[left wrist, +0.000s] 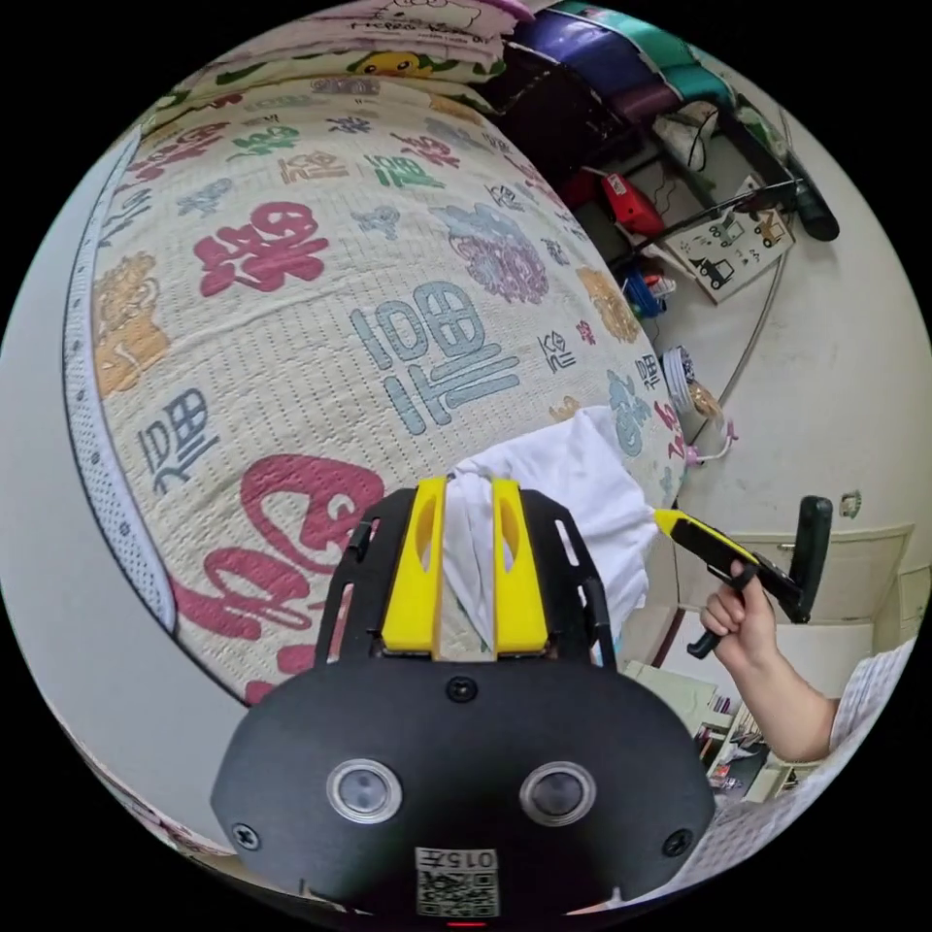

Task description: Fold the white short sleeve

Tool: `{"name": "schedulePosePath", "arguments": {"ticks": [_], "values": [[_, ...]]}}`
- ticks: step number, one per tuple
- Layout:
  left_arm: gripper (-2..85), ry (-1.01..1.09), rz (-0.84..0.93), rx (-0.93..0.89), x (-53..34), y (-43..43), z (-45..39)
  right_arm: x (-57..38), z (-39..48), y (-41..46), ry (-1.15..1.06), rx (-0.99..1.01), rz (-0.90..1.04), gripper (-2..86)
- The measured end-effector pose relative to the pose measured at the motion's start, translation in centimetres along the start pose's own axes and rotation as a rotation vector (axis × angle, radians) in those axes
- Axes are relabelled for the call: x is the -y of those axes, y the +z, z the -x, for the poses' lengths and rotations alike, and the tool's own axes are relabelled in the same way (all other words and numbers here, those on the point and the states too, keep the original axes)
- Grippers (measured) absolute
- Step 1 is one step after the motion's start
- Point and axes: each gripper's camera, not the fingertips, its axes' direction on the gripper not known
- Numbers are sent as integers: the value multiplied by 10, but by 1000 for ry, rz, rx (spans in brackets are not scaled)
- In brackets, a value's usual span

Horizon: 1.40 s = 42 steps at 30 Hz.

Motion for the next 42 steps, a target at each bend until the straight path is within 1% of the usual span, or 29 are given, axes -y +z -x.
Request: {"name": "schedulePosePath", "arguments": {"ticks": [2,4,8,12,15,17,19,20,22,23,25,26,28,29,30,31,32,34,35,37,38,39,42], "values": [[80,27,42,-8,18,16,-2,-4,26,-29,25,11,-9,2],[61,60,65,-34,29,23,-5,-8,66,-66,32,8,-23,2],[27,112,-5,-62,20,4,-13,-13,129,-119,30,10,-48,2],[13,136,-119,-115,-20,-47,-22,-22,202,-206,13,24,-145,2],[9,200,-222,-54,-69,-100,-46,-32,252,-286,-33,22,-246,2],[8,174,-301,-52,-103,-142,-43,-39,279,-332,-58,18,-293,2],[8,97,-437,-26,-156,-207,-23,-49,313,-386,-87,55,-355,2],[7,82,-467,-16,-170,-224,-18,-52,321,-397,-94,71,-364,2],[7,61,-553,76,-229,-287,-1,-64,359,-429,-127,139,-389,2],[7,65,-570,114,-246,-302,1,-68,370,-434,-141,153,-395,2],[7,87,-620,221,-312,-353,7,-85,414,-446,-171,222,-409,1],[7,86,-634,239,-329,-365,10,-90,425,-448,-174,250,-409,1],[7,55,-664,286,-396,-406,21,-112,465,-455,-185,363,-410,1],[7,45,-670,295,-413,-415,24,-119,475,-457,-194,390,-413,1],[8,31,-686,310,-448,-432,29,-132,494,-460,-216,435,-408,1],[8,15,-699,334,-483,-447,34,-145,512,-462,-235,474,-390,1],[8,5,-700,350,-500,-454,36,-152,521,-463,-243,489,-379,1],[7,-52,-697,401,-573,-480,45,-181,553,-465,-275,522,-316,1],[7,-74,-699,405,-592,-486,48,-188,560,-465,-283,526,-297,1],[7,-183,-711,380,-670,-510,63,-218,583,-468,-306,564,-224,1],[7,-213,-716,366,-690,-515,66,-226,587,-468,-307,578,-205,1],[7,-270,-721,332,-727,-525,72,-240,594,-469,-306,603,-168,1],[7,-358,-707,362,-808,-546,69,-274,606,-472,-303,613,-72,1]]}}
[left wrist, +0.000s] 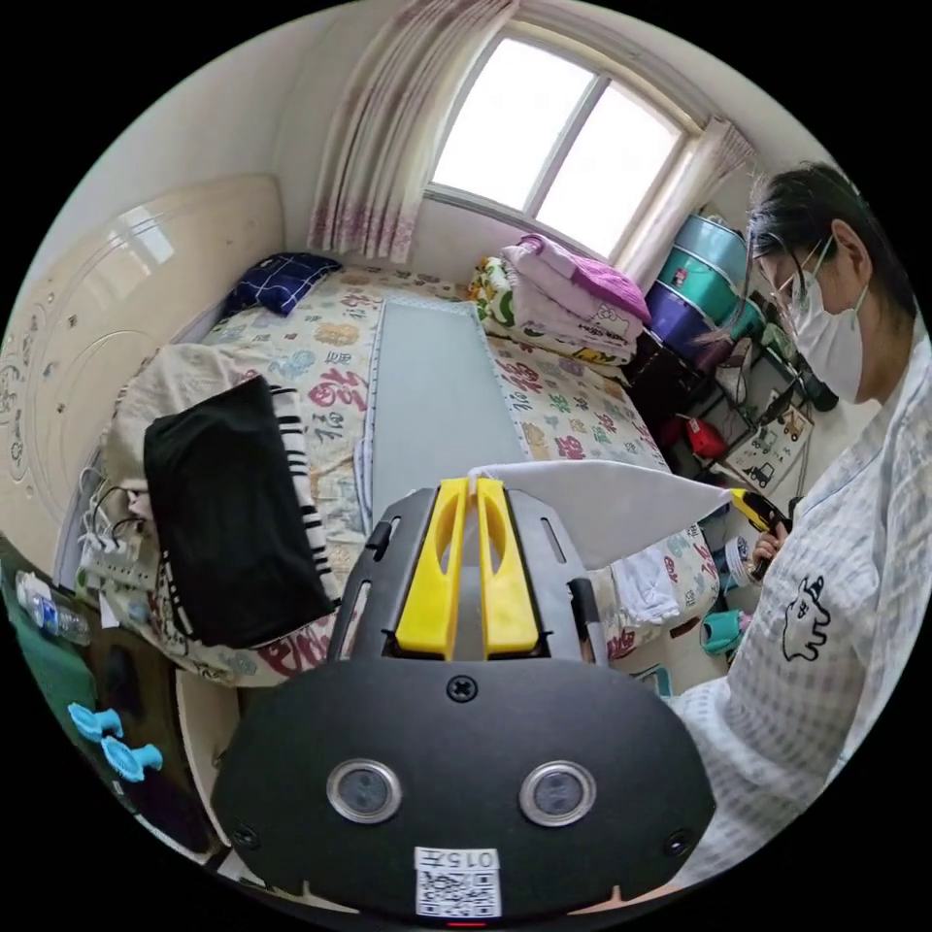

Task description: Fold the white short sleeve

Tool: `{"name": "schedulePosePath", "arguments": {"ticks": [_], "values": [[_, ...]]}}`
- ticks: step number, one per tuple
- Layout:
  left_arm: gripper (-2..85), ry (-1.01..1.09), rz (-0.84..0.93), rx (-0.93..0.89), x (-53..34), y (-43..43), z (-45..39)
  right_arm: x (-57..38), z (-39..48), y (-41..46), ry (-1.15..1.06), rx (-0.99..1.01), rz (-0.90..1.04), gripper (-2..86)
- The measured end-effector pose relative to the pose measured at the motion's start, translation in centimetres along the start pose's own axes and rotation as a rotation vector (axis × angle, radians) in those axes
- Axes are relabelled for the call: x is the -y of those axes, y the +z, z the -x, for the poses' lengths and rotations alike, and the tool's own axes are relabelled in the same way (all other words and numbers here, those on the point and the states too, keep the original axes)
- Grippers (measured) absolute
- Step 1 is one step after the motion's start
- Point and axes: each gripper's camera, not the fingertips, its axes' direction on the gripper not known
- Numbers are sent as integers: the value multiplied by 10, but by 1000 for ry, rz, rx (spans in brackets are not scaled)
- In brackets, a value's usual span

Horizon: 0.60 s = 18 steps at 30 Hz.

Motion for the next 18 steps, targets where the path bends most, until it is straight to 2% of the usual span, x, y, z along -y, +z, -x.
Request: {"name": "schedulePosePath", "arguments": {"ticks": [4,8,12,18], "values": [[8,-89,26,42,-44,-56,40,-23,5,13,55,24,90,1],[8,-109,128,121,-66,-41,63,-31,-20,53,43,-36,201,1],[8,12,263,286,-86,63,65,-41,-109,146,32,-203,307,1],[8,1,316,366,-109,220,83,-37,-261,279,63,-366,392,2]]}}
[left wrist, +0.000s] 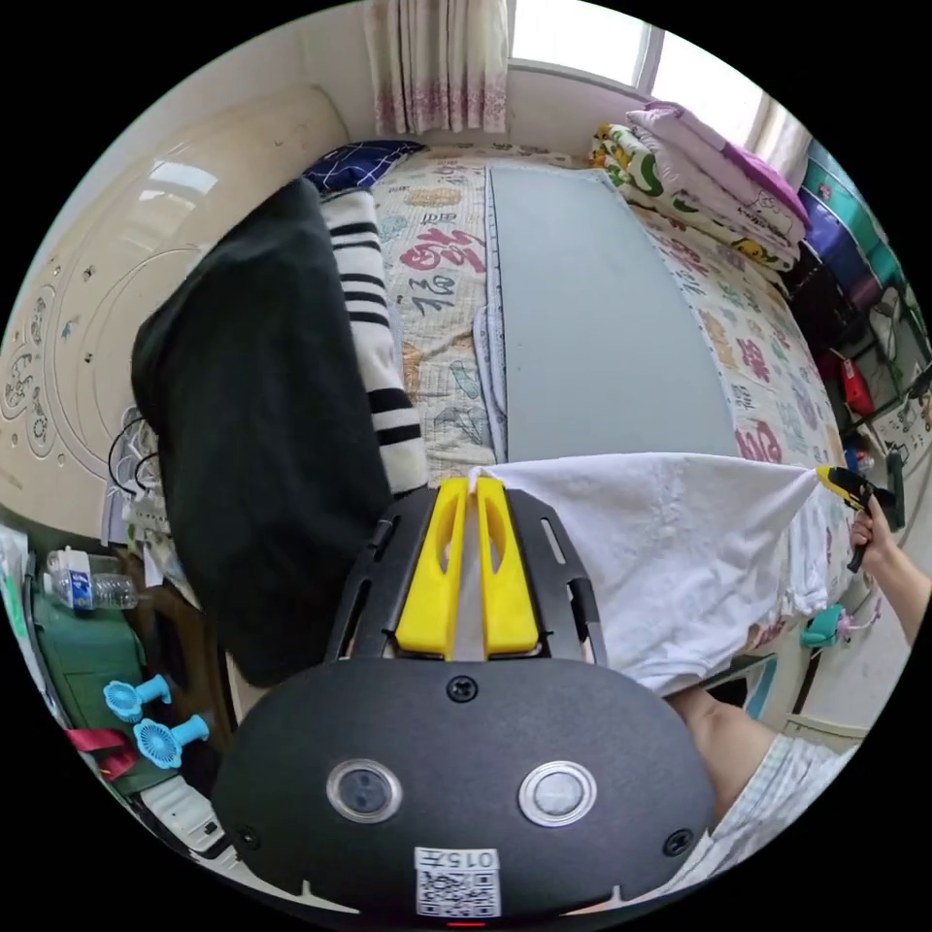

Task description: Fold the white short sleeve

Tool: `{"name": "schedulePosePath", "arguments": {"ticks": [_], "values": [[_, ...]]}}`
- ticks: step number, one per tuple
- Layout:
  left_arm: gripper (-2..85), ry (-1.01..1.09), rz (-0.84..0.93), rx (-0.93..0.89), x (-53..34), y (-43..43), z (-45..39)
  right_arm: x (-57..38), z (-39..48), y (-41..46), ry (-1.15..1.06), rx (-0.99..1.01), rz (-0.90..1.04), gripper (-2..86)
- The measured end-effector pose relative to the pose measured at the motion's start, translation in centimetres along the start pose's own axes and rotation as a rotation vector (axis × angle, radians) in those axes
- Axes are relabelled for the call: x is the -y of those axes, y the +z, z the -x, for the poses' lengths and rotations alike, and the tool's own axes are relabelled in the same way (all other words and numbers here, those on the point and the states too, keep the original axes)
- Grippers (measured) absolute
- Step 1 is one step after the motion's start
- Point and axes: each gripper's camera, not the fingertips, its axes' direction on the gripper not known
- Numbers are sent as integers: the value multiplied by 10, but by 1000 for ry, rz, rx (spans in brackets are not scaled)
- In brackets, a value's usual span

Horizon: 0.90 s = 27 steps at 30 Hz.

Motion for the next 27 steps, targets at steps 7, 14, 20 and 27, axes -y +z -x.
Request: {"name": "schedulePosePath", "arguments": {"ticks": [7,14,20,27], "values": [[7,-41,18,77,9,80,-8,38,-110,60,43,-169,35,4],[4,-151,46,108,-11,90,-6,-5,-215,28,98,-174,13,40],[23,-82,121,-183,-118,69,-10,-142,-311,12,-36,-160,337,75],[98,-356,437,-236,-267,142,63,-233,-420,2,-70,-165,572,120]]}}
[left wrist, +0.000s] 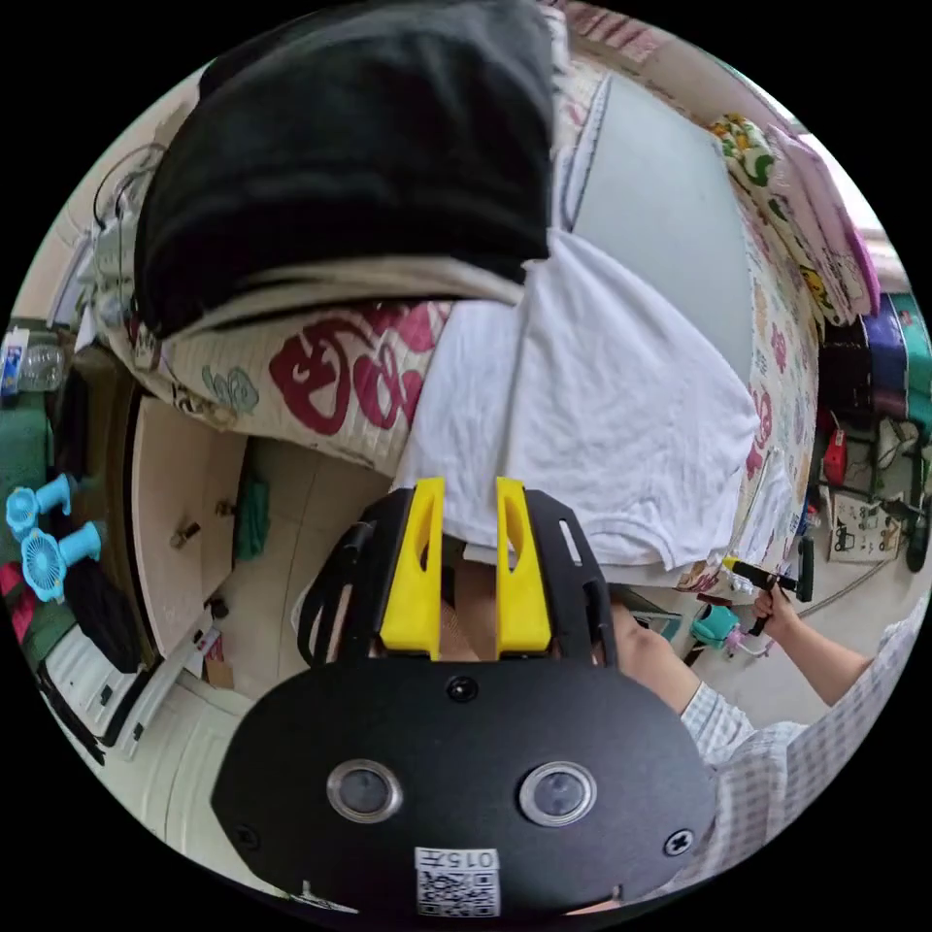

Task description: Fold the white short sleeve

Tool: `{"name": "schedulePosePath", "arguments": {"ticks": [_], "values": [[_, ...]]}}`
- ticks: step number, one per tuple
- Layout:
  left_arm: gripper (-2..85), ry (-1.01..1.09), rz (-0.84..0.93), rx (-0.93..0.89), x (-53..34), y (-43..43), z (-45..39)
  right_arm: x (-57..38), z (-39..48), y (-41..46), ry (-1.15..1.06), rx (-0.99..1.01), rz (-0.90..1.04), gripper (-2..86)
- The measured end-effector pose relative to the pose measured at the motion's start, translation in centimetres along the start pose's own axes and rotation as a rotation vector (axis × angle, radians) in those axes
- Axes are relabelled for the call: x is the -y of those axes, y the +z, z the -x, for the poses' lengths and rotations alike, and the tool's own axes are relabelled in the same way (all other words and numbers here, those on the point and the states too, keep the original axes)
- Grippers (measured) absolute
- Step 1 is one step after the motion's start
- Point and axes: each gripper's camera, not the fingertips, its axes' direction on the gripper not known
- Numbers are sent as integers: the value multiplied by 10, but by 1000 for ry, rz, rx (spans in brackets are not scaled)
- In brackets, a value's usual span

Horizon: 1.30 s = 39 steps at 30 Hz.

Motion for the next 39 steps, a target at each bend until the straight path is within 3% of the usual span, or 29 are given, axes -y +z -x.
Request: {"name": "schedulePosePath", "arguments": {"ticks": [5,8,10,13,18,26,31,36,38,39], "values": [[134,-99,25,-81,5,57,47,-6,-64,-3,86,64,7,142],[134,-102,-20,-125,15,78,49,-26,-88,-17,67,-17,11,122],[127,-97,72,-98,21,112,49,-44,-117,-33,98,9,9,80],[71,-52,126,-80,23,140,43,-68,-157,-58,138,31,10,15],[11,0,100,-62,24,147,45,-112,-213,-117,125,132,2,-4],[2,79,74,-127,14,124,58,-157,-297,-201,83,218,107,-4],[8,58,143,-63,22,162,49,-151,-355,-191,192,92,177,27],[40,78,144,96,11,162,27,-175,-361,-228,164,-69,83,58],[65,52,118,47,1,154,22,-185,-352,-246,110,-36,39,64],[77,34,84,-62,-6,147,16,-188,-347,-255,94,25,12,68]]}}
